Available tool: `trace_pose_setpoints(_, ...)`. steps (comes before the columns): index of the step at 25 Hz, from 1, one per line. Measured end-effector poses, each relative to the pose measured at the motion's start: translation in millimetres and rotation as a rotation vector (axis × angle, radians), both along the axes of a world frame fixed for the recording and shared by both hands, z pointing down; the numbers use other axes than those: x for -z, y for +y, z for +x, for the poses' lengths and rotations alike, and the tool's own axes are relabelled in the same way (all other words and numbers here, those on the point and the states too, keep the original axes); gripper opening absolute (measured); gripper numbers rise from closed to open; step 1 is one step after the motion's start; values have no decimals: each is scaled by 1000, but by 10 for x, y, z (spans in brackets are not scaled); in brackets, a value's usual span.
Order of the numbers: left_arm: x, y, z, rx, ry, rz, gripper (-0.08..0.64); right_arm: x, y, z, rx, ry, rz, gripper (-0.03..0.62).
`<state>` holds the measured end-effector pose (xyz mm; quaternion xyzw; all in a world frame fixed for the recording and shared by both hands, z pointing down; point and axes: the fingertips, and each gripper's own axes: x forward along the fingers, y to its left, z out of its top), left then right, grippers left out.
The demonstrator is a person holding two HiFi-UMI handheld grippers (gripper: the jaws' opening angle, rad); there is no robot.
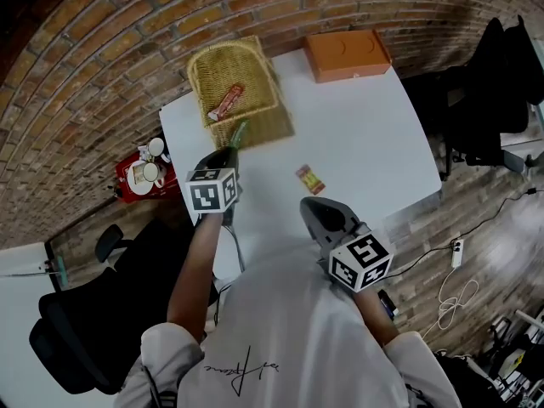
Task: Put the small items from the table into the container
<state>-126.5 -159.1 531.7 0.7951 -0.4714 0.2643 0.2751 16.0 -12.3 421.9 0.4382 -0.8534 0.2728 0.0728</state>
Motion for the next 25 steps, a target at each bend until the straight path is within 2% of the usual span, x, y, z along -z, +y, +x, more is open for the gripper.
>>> trace_pose_setpoints(8,52,169,-45,16,17,12,17,65,13,-32,10,24,39,21)
trace_pose_setpoints(12,142,254,-23,34,50,35,12,113,33,-48,23,42,65,21)
trace_pose_setpoints(25,564,597,-46,53,110,148,11,272,217,-153,54,54,147,21)
